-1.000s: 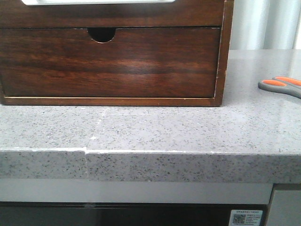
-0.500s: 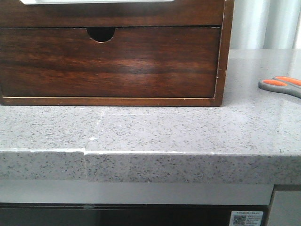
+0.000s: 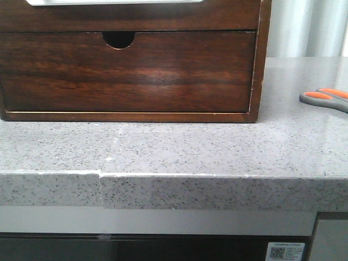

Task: Put scissors in drawer with both arms
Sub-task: 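Reach the left gripper to the white drawer handle and grasp it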

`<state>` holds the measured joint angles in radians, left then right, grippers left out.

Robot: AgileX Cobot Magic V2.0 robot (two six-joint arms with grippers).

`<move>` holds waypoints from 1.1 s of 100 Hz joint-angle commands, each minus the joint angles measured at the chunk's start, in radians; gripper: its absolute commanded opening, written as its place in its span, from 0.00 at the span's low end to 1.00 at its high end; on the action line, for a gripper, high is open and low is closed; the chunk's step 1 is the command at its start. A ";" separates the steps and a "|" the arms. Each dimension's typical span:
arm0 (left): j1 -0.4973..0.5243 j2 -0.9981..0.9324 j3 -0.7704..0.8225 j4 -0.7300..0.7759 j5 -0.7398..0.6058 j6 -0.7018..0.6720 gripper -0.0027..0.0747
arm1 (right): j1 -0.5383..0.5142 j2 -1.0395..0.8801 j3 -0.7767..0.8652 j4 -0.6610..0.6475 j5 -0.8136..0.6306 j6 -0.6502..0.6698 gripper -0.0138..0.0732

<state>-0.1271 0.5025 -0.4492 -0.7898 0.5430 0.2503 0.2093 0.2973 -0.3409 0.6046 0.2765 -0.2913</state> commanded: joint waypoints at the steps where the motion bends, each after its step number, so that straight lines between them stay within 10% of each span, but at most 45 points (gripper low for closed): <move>1: 0.001 0.070 -0.062 -0.187 -0.016 0.029 0.69 | -0.008 0.062 -0.057 -0.004 -0.017 -0.014 0.69; 31: 0.001 0.284 -0.078 -0.965 0.145 0.331 0.63 | -0.008 0.142 -0.058 -0.004 -0.022 -0.014 0.69; 110: 0.001 0.688 -0.252 -1.072 0.280 0.361 0.52 | -0.008 0.159 -0.058 -0.004 -0.007 -0.014 0.69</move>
<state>-0.1271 1.1908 -0.6643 -1.7745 0.7823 0.6040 0.2093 0.4468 -0.3605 0.5984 0.3181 -0.2937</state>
